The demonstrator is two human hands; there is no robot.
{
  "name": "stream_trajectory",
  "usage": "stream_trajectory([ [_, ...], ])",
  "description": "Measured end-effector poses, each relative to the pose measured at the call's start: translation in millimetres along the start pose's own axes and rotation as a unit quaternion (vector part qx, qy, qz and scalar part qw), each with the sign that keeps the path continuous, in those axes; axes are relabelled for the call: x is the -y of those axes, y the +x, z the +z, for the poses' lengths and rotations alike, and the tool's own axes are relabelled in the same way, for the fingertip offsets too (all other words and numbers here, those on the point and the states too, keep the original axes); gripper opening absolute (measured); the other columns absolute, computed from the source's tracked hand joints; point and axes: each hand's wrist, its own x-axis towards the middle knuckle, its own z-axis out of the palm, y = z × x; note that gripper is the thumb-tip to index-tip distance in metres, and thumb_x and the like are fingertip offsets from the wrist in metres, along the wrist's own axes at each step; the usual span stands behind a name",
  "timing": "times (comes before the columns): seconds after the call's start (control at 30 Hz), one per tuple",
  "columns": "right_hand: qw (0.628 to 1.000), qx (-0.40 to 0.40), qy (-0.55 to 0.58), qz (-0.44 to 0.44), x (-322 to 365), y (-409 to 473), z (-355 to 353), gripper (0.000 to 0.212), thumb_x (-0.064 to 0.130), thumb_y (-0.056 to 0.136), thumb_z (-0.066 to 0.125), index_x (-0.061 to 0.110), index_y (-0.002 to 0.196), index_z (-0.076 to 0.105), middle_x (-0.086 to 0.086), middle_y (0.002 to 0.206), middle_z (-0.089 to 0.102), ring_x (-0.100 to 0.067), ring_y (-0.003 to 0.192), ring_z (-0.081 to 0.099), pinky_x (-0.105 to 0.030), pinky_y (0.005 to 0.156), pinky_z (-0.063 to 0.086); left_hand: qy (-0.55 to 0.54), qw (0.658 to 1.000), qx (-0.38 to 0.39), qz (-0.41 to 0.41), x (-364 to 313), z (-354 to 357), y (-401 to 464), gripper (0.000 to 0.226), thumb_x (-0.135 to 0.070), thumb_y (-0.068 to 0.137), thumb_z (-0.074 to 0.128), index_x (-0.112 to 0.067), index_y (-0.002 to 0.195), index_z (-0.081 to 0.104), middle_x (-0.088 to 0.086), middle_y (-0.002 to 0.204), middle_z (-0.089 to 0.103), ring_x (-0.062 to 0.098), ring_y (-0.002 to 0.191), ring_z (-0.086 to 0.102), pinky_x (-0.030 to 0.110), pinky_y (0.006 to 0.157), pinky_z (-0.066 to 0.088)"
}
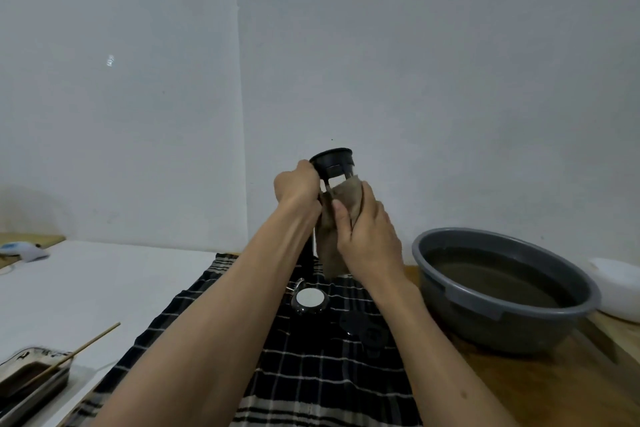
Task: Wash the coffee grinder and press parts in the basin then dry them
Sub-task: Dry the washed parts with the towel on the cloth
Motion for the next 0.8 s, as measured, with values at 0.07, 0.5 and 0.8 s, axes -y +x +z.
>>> stream_trajectory([
  [0.07,1.000,-0.017,-0.022,-0.003,0.0,-14.5,6.7,0.072,0.062,0.101,0.025,0.020,0.159,0.017,-0.010,0.144,0.048,-0.029,0.128,0.050,-0.045,0.103,0.043,-0.012,1.000,0.006,-0.001,4.9,-3.0,1.5,0.024,-0.013,0.096,0.047,-0.010,0.072,0.045,0.004,0.064,0.040,0.020,0.052,0.035,0.025,0.048,0.028],
  [0.5,0.799,0.136,0.528,0.255,0.8,42.9,-35.7,0.068,0.062,0.104,0.027,0.013,0.084,0.070,-0.007,0.069,0.069,-0.018,0.058,0.065,-0.029,0.056,0.053,0.076,0.965,0.247,0.030,2.8,-17.2,-7.2,0.051,-0.017,0.102,0.043,-0.022,0.052,0.041,-0.006,0.047,0.021,0.008,0.035,0.014,0.014,0.037,0.012],
  [0.8,0.747,0.083,0.605,0.262,11.3,42.2,-31.4,0.034,0.038,0.101,0.043,0.015,0.085,0.062,-0.005,0.073,0.064,-0.024,0.066,0.064,-0.032,0.063,0.057,0.189,0.958,0.034,0.212,4.7,2.7,-26.7,0.043,-0.022,0.100,0.043,-0.013,0.059,0.031,-0.001,0.055,0.034,0.015,0.050,0.030,0.029,0.046,0.023],
])
